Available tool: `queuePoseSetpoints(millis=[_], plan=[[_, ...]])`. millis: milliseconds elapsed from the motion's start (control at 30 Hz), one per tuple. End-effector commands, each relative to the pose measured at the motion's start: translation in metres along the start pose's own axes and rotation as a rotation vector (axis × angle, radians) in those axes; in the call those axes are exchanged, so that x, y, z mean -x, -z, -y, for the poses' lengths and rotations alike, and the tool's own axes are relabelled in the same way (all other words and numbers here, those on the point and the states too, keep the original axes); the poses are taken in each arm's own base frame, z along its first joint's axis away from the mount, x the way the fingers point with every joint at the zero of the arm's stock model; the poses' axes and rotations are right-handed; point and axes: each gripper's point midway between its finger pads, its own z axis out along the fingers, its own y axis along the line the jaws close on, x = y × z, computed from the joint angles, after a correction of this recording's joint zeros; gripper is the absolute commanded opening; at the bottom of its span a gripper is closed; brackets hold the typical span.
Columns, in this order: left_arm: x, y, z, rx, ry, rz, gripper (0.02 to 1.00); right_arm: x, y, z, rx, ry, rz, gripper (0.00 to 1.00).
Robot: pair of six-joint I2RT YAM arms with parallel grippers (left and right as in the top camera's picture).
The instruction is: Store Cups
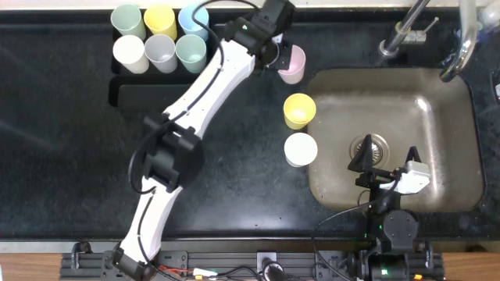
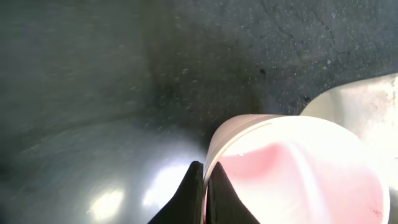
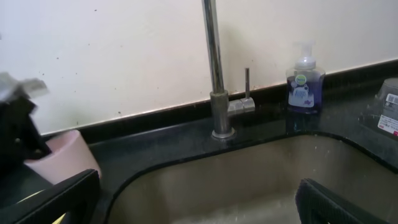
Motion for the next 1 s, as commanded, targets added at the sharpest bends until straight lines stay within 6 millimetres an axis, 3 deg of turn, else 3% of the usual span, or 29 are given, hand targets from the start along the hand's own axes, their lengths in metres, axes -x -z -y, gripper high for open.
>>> queuePoseSetpoints(millis=[33, 133, 233, 467, 700, 1000], plan=[[0.038, 0.103, -0.044, 0.007, 0.15, 0.119, 0.036, -0.002, 0.0, 0.002, -0.003, 0.006, 0.004, 0.998], [0.025, 0.135, -0.094, 0.073, 0.296, 0.066, 0.036, -0.002, 0.0, 0.002, -0.003, 0.006, 0.004, 0.996], [0.008, 0.154, -0.135, 0.135, 0.379, 0.011, 0.036, -0.002, 0.0, 0.002, -0.003, 0.007, 0.004, 0.998], [-0.032, 0.163, -0.219, 0.226, 0.605, -0.002, 0.036, -0.002, 0.0, 0.002, -0.004, 0.006, 0.005, 0.998], [-0.077, 0.167, -0.266, 0.287, 0.72, -0.03, 0.036, -0.002, 0.0, 0.002, -0.003, 0.006, 0.004, 0.996], [-0.087, 0.19, -0.31, 0.381, 0.803, 0.004, 0.038, -0.002, 0.0, 0.002, -0.003, 0.006, 0.004, 0.998]])
